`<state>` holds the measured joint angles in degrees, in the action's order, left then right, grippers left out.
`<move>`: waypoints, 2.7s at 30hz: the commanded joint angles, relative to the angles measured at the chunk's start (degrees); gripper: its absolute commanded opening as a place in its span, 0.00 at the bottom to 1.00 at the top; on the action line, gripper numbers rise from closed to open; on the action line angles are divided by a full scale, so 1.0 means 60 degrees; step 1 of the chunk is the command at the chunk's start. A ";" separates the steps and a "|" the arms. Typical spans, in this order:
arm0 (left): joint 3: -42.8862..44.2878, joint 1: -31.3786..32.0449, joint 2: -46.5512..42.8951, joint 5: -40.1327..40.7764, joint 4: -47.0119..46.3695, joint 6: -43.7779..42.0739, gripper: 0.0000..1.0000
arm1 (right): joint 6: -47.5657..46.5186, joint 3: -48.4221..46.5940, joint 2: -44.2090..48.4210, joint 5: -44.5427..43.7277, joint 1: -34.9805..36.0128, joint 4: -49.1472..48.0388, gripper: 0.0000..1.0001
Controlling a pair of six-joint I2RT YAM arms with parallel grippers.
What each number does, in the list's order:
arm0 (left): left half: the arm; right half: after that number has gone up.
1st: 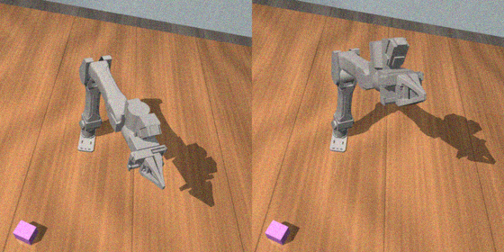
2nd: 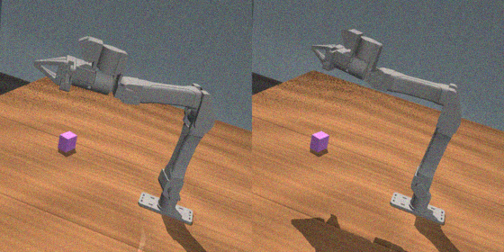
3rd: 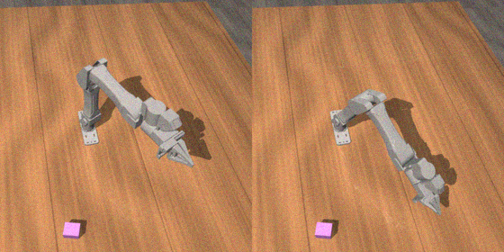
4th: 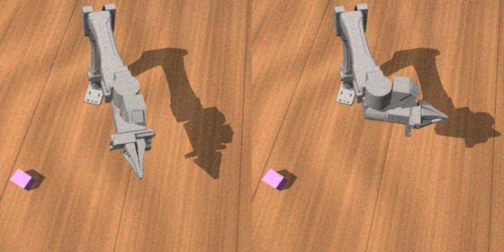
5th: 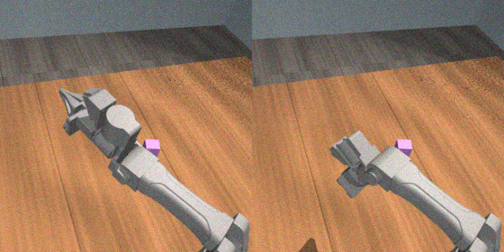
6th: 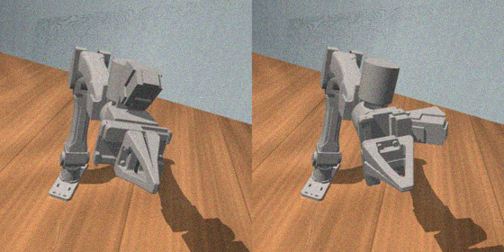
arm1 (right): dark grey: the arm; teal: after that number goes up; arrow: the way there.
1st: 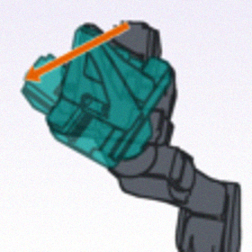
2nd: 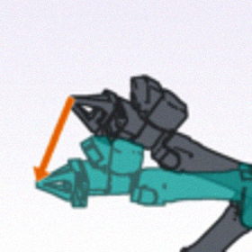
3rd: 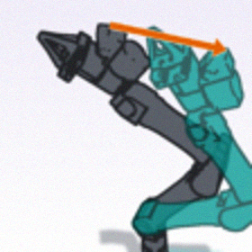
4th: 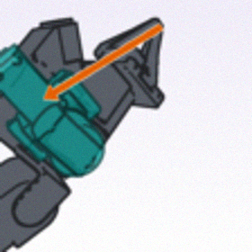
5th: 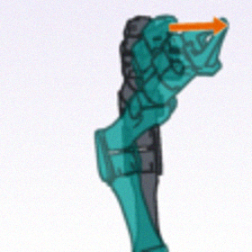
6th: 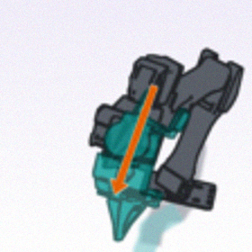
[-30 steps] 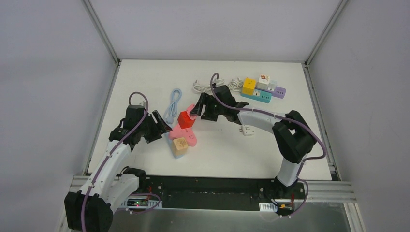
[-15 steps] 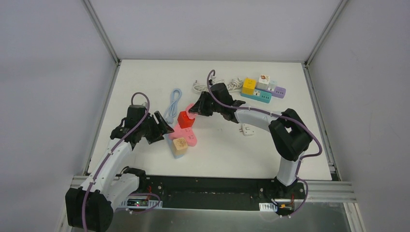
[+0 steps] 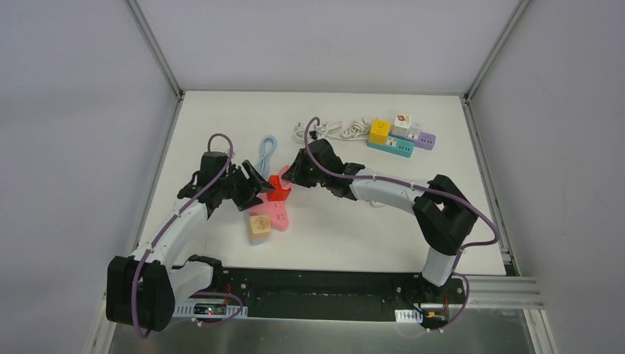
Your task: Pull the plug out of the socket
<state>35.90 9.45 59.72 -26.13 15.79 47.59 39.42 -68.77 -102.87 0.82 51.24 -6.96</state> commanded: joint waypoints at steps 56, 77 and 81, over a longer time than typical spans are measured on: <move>0.0312 0.1794 0.2153 0.4799 0.1850 -0.0750 0.31 | -0.2286 -0.2590 -0.0367 0.0323 0.0074 0.3306 0.00; 0.2950 0.1779 0.0673 0.3166 0.2655 -0.1710 0.71 | -0.1186 0.3205 0.5053 0.0811 -0.3208 0.3490 0.00; 0.3073 0.1770 -0.0073 0.3540 0.3117 -0.1750 0.82 | -0.0967 0.4192 0.5698 0.0916 -0.3561 0.3623 0.00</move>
<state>51.77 20.53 64.64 -6.52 28.99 39.44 31.53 -47.44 -73.30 5.23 31.42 13.56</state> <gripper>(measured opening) 0.776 0.218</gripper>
